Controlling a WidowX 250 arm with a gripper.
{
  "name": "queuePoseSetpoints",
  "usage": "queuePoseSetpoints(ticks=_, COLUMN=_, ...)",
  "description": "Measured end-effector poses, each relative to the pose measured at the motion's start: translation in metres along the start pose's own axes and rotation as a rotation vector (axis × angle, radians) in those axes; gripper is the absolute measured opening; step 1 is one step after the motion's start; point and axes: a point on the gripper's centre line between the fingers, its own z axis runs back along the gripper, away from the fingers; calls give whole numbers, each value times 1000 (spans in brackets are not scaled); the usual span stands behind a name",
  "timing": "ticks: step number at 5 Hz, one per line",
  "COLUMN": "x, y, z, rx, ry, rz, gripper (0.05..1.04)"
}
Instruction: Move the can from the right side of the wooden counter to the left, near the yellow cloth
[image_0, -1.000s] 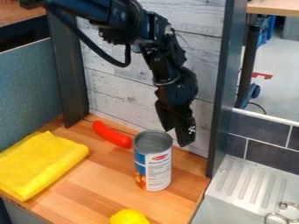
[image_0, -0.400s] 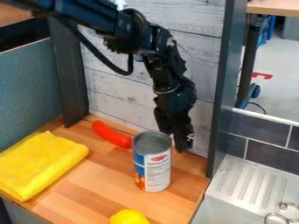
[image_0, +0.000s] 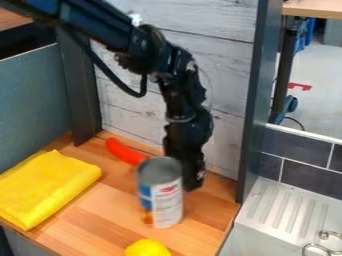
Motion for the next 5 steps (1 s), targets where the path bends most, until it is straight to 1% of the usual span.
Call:
queuePoseSetpoints(ticks=1, x=-31, y=13, z=2, rx=-12, ry=35, rz=69, gripper=999)
queuePoseSetpoints(ticks=2, x=-54, y=21, z=8, rx=-26, ry=73, rz=110, gripper=999)
queuePoseSetpoints(ticks=3, x=-73, y=29, z=10, rx=-45, ry=122, rz=153, gripper=999)
queuePoseSetpoints(ticks=4, x=-94, y=34, z=20, rx=-56, ry=140, rz=224, gripper=999)
queuePoseSetpoints(ticks=5, x=-111, y=31, z=19, rx=-54, ry=216, rz=254, gripper=999)
